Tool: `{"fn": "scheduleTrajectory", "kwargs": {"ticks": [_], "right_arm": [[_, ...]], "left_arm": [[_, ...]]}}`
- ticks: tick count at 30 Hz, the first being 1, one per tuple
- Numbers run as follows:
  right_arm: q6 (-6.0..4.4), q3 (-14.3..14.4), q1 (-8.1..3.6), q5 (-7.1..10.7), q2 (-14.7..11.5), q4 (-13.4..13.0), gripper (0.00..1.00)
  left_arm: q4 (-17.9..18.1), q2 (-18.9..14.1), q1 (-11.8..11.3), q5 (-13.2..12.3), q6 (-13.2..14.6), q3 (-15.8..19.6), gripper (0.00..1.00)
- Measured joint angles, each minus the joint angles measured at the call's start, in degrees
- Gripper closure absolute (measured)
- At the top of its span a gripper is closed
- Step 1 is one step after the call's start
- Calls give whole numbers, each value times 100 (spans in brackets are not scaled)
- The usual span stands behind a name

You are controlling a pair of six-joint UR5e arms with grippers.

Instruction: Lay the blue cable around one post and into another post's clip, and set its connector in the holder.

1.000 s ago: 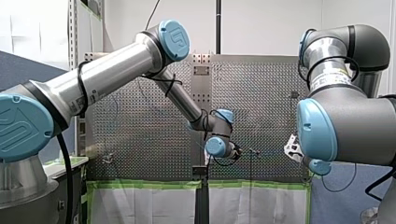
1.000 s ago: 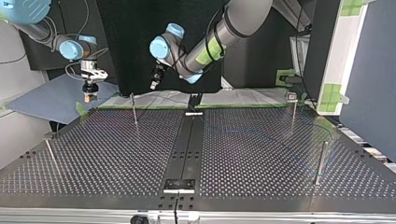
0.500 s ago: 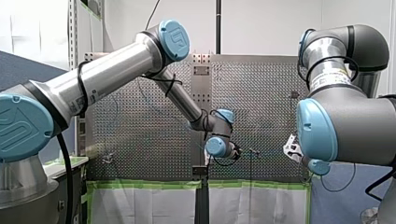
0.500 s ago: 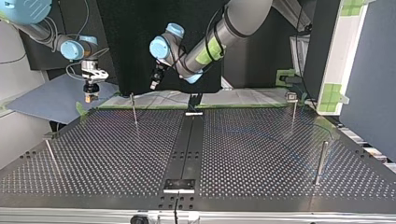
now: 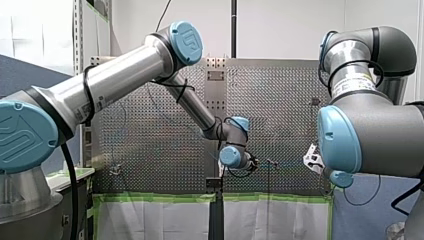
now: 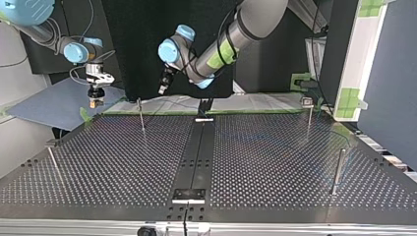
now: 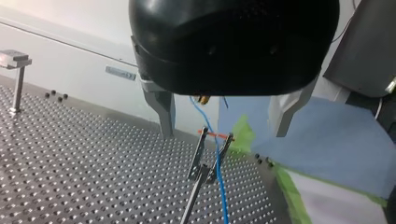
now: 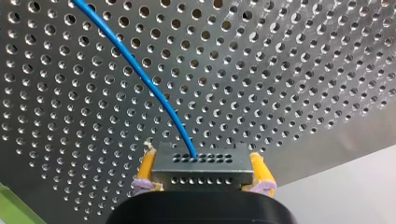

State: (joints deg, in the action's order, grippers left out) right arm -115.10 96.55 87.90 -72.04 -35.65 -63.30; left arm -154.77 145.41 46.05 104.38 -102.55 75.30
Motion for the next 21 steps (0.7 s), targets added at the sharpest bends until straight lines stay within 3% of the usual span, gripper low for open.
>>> {"fn": "scheduleTrajectory", "kwargs": {"ticks": [8,17,21], "right_arm": [[5,0,17,-4,1,2,100],[-5,1,87,-4,1,13,100],[-10,1,113,-4,0,21,100]], "left_arm": [[209,-333,-52,-331,-138,328,0],[688,-819,-243,-180,-567,816,0],[926,-1055,-433,-257,-669,1050,0]]}}
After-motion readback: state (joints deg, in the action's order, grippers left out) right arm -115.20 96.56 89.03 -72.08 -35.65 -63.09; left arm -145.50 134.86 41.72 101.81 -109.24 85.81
